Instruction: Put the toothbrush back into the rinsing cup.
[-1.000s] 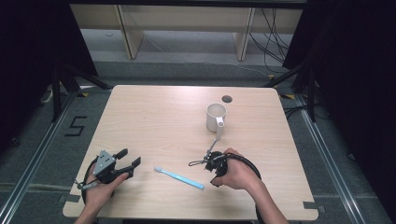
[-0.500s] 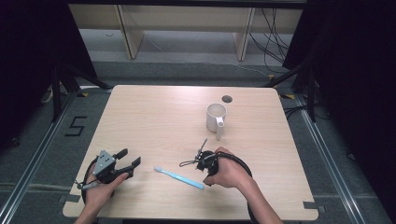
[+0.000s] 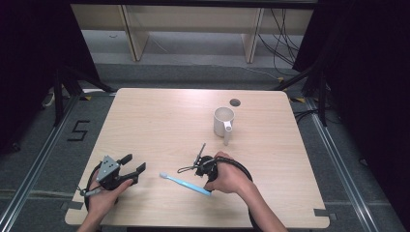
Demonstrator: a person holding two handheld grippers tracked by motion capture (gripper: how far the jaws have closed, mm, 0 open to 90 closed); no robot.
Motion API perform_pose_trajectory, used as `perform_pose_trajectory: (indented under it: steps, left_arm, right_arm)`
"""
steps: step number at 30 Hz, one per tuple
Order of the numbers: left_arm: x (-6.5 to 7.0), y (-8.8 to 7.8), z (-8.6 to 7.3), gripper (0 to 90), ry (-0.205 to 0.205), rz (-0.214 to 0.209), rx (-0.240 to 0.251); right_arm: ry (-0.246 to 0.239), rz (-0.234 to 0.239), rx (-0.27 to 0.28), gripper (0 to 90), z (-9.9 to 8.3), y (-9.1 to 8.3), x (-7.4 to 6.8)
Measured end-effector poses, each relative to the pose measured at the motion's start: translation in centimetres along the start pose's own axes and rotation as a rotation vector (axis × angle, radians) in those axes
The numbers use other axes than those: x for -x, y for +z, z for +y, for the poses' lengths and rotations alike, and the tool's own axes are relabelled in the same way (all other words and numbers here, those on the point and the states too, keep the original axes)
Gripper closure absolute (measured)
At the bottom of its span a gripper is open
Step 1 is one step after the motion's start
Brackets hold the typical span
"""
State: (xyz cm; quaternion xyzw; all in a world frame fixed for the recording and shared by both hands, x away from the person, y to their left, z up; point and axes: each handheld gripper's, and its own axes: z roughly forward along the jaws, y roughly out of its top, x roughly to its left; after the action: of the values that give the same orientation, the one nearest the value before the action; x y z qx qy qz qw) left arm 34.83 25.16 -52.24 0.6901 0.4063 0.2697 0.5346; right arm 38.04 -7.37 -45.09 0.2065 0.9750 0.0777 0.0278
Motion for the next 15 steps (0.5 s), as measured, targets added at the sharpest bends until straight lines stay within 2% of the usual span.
perform_pose_trajectory:
  steps: [1,3,6,13,15]
  left_arm:
    - [0.0,0.0,0.0,32.0,0.001,-0.001,0.001]
    - [-0.1,0.0,0.0,32.0,0.002,-0.002,0.001]
    - [-0.1,0.0,0.0,32.0,-0.004,-0.001,0.001]
    - [-0.1,0.0,0.0,32.0,-0.001,-0.002,0.002]
    - [-0.1,0.0,0.0,32.0,-0.002,-0.002,0.003]
  right_arm:
    - [-0.020,-0.005,0.005,58.7,0.2,0.0,0.1]
    - [-0.007,0.000,0.003,58.8,0.5,0.0,-0.2]
    - [-0.028,0.002,0.008,58.9,1.0,0.1,-0.2]
    - [-0.035,0.007,-0.004,59.0,2.0,0.5,-0.7]
    - [-0.050,0.006,-0.004,59.1,2.1,0.6,-0.7]
